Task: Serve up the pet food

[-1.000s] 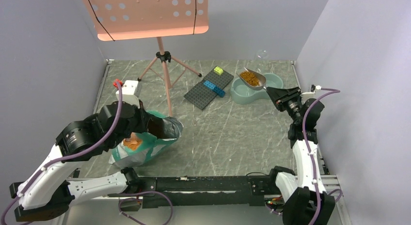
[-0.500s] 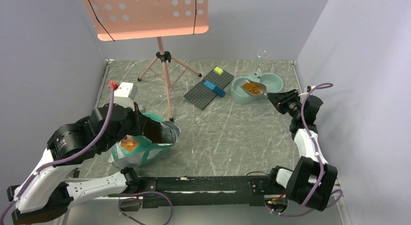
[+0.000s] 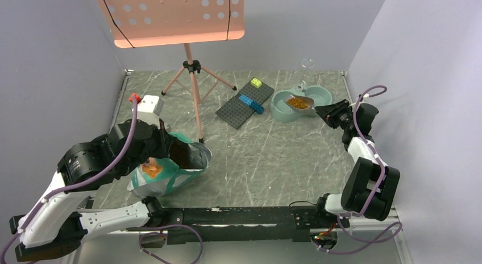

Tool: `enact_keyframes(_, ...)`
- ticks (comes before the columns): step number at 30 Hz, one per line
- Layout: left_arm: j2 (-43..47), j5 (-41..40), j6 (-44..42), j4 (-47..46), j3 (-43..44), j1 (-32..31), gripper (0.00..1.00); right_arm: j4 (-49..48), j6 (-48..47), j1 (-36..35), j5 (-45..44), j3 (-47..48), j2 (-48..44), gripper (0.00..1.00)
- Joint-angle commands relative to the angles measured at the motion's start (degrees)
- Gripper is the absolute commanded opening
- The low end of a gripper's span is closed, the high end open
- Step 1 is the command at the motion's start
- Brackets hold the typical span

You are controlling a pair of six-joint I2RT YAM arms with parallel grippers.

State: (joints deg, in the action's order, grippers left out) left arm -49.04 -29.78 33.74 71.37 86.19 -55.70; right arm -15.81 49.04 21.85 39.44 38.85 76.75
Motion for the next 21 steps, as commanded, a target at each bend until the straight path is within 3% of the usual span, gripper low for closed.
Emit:
enact_keyframes(1,-0.7,-1.2,0.4,-7.3,4.0,0.1,0.0,-0.6,-4.7,0.3,0.2,5.5,1.3,0.0)
enact_keyframes(16,-8.3,5.2,-1.7,-13.5,6.5,0.1,0.0,10.1,-11.9,-3.1,-5.0,12.7,5.6,0.0)
enact_keyframes(21,-9.4,7.4,-1.1,-14.0,6.9,0.1,0.0,17.8,-16.7,-5.8,-10.1,17.9,7.0,0.0)
